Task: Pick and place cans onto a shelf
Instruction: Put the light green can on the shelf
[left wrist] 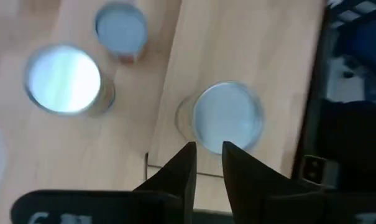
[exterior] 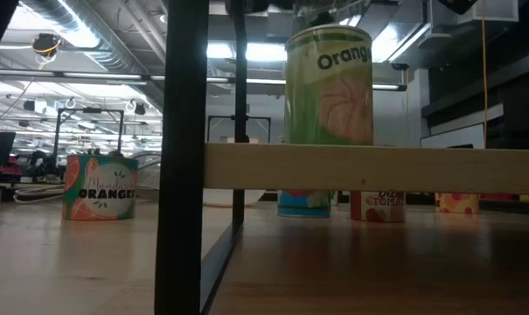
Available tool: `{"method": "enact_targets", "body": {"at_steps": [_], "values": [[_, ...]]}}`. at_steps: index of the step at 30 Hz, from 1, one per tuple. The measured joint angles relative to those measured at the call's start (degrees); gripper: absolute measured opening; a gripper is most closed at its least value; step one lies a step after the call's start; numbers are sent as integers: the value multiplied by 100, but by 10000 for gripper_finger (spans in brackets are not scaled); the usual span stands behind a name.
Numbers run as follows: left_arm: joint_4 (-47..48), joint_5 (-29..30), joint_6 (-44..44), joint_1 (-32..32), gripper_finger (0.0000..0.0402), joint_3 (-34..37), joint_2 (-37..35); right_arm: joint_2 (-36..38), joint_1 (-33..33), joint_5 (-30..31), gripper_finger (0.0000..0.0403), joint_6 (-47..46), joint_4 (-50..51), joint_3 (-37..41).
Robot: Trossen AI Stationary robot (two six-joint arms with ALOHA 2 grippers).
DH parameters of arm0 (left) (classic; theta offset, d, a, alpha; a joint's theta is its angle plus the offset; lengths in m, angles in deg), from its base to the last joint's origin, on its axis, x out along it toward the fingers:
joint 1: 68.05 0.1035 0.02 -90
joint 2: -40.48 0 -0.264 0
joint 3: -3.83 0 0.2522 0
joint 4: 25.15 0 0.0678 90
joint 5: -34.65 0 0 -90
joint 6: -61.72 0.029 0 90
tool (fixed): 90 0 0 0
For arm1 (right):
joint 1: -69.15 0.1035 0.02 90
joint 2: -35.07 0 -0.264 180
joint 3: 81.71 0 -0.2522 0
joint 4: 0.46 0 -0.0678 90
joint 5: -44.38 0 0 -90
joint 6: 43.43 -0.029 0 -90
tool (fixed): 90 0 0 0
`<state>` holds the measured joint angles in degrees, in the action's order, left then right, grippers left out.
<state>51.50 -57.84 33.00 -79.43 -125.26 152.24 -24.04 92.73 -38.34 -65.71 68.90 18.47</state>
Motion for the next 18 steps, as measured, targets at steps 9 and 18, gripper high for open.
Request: {"method": "enact_targets", "body": {"at_steps": [9, 18], "values": [[390, 1085, 600, -328, 70, -6, -1325, -718, -2, -28, 65, 342, -1146, 0], [721, 2194, 499, -1189, 64, 917, -2343, -1599, -4, -260, 65, 1222, -2950, 0]]}}
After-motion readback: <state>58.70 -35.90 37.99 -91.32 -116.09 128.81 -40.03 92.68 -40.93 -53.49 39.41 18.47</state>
